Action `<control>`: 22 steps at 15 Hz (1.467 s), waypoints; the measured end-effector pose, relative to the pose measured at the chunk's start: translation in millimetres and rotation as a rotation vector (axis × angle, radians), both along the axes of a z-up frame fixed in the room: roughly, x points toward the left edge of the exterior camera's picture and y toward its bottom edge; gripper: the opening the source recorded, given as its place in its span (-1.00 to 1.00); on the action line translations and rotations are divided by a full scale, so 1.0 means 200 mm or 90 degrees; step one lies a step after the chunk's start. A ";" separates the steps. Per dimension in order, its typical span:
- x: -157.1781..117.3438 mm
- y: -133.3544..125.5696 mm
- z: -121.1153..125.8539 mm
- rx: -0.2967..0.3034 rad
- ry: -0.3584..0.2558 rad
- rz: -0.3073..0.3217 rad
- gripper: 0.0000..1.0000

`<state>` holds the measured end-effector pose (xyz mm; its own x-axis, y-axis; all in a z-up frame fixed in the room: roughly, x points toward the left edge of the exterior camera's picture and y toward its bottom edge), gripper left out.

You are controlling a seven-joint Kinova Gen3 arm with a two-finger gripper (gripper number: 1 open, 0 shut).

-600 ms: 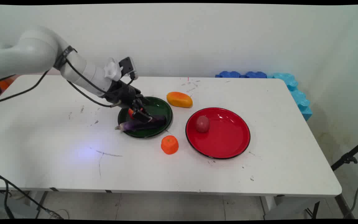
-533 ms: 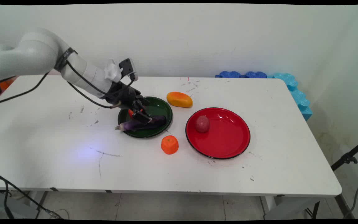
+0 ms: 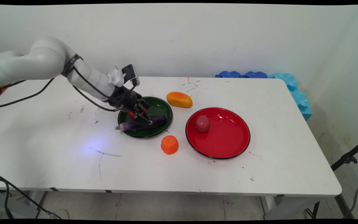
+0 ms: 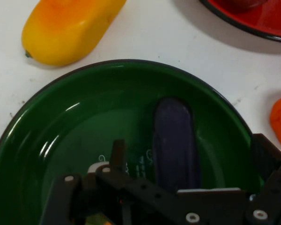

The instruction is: Pick up the eggplant from the green plate, then place the picked object on the table

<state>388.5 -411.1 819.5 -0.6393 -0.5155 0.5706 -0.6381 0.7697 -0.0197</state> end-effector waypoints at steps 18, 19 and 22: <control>-0.01 -0.07 -0.08 0.010 -0.019 -0.061 -1.00; -0.02 -0.07 -0.06 0.008 -0.020 -0.062 -1.00; -0.06 -0.07 0.04 -0.003 -0.020 -0.067 -1.00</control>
<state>376.9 -424.9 827.1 -0.7073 -0.4425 0.5513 -0.5533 0.8319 -0.0422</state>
